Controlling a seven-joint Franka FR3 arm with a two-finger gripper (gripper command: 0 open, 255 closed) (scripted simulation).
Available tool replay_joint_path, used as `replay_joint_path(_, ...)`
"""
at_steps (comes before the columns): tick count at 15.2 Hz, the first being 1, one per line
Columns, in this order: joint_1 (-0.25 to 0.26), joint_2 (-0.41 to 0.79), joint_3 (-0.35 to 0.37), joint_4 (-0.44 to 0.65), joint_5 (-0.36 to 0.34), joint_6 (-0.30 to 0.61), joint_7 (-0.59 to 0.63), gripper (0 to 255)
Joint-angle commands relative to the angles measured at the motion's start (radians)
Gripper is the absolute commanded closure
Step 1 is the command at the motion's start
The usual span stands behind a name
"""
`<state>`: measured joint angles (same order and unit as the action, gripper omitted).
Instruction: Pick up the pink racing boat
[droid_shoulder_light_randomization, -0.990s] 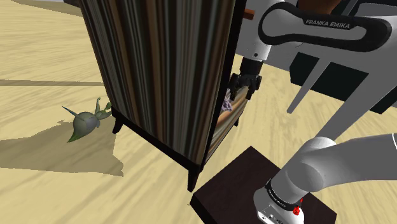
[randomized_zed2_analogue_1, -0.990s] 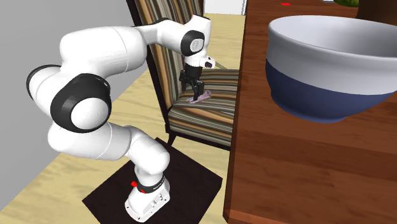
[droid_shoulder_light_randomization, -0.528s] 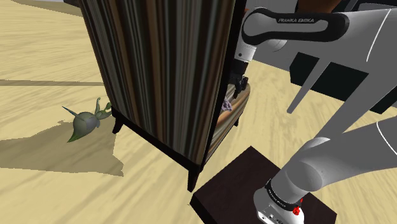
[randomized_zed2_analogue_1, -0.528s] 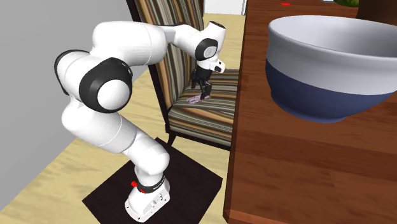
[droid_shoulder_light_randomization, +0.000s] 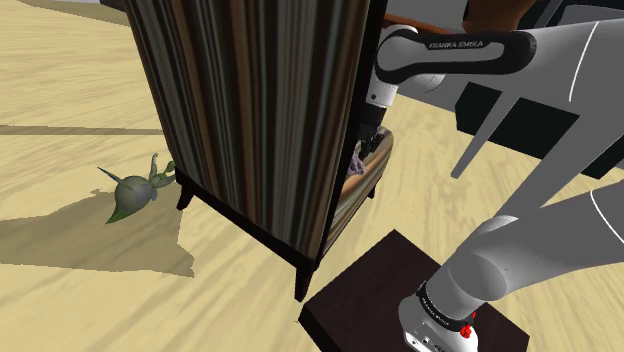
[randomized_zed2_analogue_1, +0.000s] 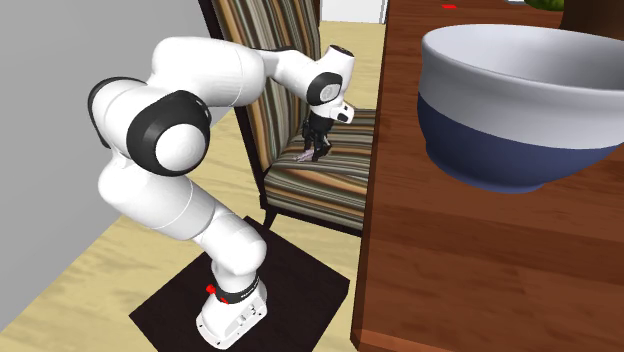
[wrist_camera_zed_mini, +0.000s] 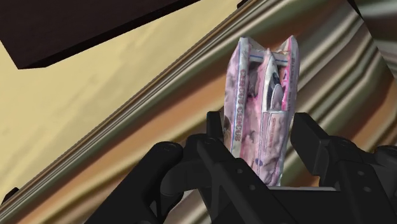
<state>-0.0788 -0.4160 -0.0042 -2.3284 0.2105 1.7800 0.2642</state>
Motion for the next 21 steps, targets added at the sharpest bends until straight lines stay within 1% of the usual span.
replay_joint_path(1, 0.001, 0.002, 0.002, -0.003, 0.001, 0.002, 0.0, 255)
replay_joint_path(8, 0.001, 0.002, 0.001, -0.003, 0.001, 0.002, 0.0, 255)
replay_joint_path(21, 0.0, -0.009, -0.004, 0.162, -0.006, -0.171, 0.031, 255)
